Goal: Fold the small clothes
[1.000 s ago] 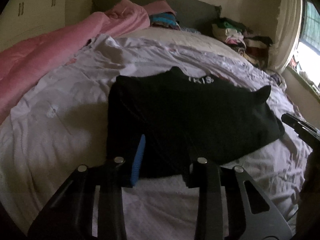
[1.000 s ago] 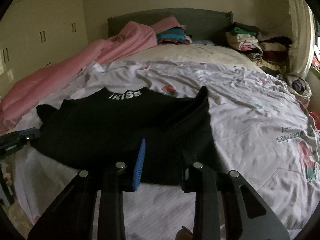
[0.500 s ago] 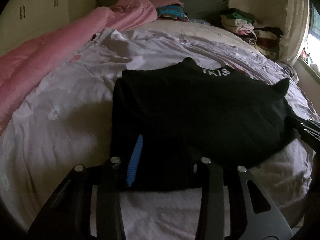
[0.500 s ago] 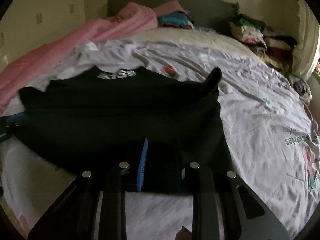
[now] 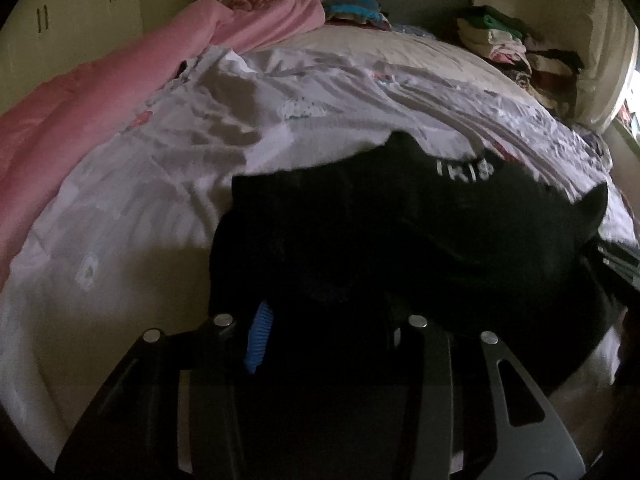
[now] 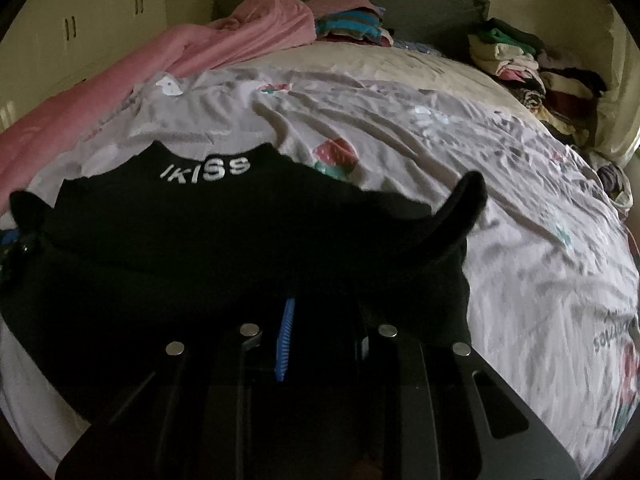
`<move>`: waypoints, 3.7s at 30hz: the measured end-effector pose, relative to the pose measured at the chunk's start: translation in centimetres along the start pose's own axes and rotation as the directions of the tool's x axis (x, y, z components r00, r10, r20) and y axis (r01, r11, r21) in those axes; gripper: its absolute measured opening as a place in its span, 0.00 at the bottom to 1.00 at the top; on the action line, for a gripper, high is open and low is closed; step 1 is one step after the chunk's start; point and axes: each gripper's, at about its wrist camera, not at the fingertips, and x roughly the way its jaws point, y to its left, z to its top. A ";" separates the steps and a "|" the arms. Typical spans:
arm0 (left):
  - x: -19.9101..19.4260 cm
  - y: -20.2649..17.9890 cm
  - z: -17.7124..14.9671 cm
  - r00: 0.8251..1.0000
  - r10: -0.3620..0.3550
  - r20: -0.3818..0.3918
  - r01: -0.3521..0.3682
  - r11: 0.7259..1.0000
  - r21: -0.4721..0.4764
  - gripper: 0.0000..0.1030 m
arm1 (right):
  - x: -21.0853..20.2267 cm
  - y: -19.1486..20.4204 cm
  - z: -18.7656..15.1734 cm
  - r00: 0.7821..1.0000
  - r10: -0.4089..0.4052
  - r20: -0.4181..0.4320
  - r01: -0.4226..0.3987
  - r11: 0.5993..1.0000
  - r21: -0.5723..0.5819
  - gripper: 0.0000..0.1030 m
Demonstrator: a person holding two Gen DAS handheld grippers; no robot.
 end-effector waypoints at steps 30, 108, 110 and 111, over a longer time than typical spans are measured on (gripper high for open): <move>2.1 7.1 2.8 0.994 -0.055 0.096 0.074 0.974 -0.213 0.39 | 1.3 -6.6 3.1 0.995 -0.093 0.029 0.085 0.978 0.192 0.41; -2.8 -0.8 -3.3 0.989 -0.128 0.072 0.127 0.992 0.009 0.69 | -6.1 -1.7 -4.7 0.997 0.007 0.076 -0.015 0.994 0.111 0.41; -2.6 -1.3 -4.0 0.989 -0.135 0.053 0.135 0.991 0.015 0.70 | -6.1 -1.2 -5.1 0.998 0.008 0.065 -0.013 0.996 0.091 0.43; -2.6 -1.6 -4.4 0.991 -0.127 0.049 0.126 0.992 0.027 0.71 | -6.1 -0.9 -5.3 0.998 0.013 0.057 -0.018 0.996 0.082 0.44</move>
